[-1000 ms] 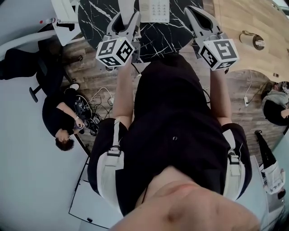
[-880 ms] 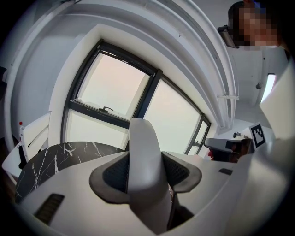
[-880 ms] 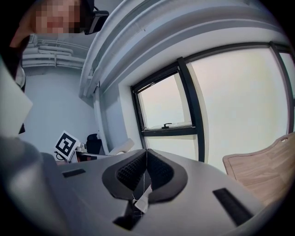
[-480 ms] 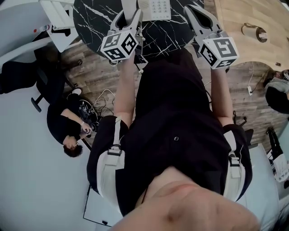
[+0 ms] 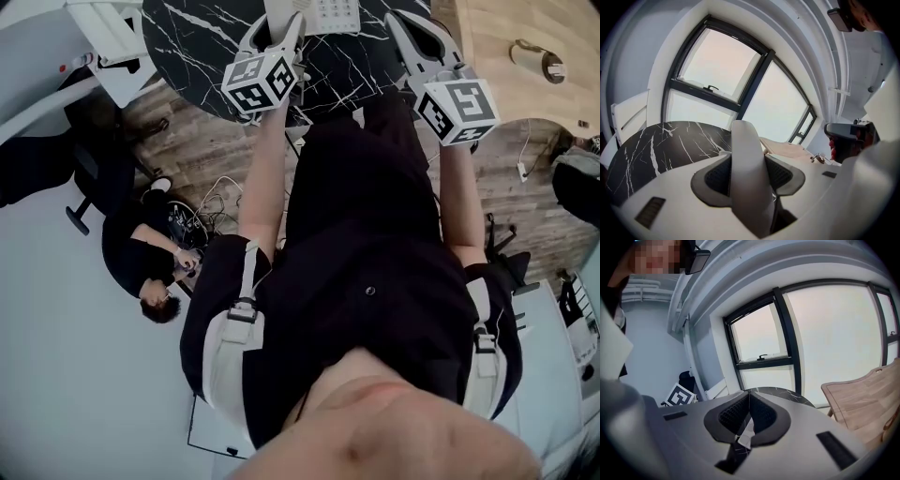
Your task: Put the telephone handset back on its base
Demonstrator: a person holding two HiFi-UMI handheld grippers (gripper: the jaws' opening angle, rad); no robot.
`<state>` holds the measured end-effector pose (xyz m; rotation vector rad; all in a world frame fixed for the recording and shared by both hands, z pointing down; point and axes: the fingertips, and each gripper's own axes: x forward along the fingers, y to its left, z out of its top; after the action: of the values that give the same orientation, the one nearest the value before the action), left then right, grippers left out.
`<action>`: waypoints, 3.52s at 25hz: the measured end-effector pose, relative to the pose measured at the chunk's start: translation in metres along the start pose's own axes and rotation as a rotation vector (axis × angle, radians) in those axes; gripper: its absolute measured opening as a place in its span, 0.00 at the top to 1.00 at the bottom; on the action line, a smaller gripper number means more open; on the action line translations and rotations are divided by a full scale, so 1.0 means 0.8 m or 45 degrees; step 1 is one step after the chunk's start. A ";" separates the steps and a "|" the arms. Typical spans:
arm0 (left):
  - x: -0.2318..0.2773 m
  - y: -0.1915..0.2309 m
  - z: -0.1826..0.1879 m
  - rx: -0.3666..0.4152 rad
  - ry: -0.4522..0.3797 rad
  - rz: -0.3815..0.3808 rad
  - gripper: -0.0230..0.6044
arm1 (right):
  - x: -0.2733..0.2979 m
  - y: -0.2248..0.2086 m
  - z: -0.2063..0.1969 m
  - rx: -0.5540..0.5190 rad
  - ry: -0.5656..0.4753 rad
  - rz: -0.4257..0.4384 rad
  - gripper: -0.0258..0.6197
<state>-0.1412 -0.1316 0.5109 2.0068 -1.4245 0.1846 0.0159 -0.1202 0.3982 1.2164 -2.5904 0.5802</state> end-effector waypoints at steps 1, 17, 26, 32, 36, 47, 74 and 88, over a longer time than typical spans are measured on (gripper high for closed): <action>0.005 0.002 -0.003 -0.001 0.008 0.003 0.61 | 0.002 -0.001 -0.001 0.002 0.003 0.000 0.91; 0.077 0.038 -0.043 -0.082 0.097 0.108 0.61 | 0.047 -0.026 -0.018 0.040 0.116 0.048 0.91; 0.114 0.055 -0.068 -0.119 0.169 0.156 0.61 | 0.060 -0.042 -0.029 0.074 0.170 0.056 0.91; 0.132 0.066 -0.087 -0.103 0.217 0.195 0.61 | 0.059 -0.044 -0.042 0.103 0.193 0.060 0.91; 0.141 0.068 -0.096 -0.097 0.245 0.220 0.61 | 0.060 -0.047 -0.045 0.113 0.209 0.059 0.91; 0.156 0.077 -0.113 -0.039 0.329 0.274 0.60 | 0.064 -0.043 -0.050 0.128 0.224 0.068 0.91; 0.156 0.071 -0.125 0.084 0.398 0.284 0.55 | 0.050 -0.042 -0.054 0.150 0.202 0.028 0.91; 0.100 0.051 -0.104 0.142 0.300 0.265 0.55 | 0.007 -0.017 -0.049 0.141 0.093 -0.011 0.91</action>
<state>-0.1243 -0.1535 0.6299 1.8493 -1.4945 0.5837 0.0237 -0.1145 0.4391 1.2146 -2.5216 0.7610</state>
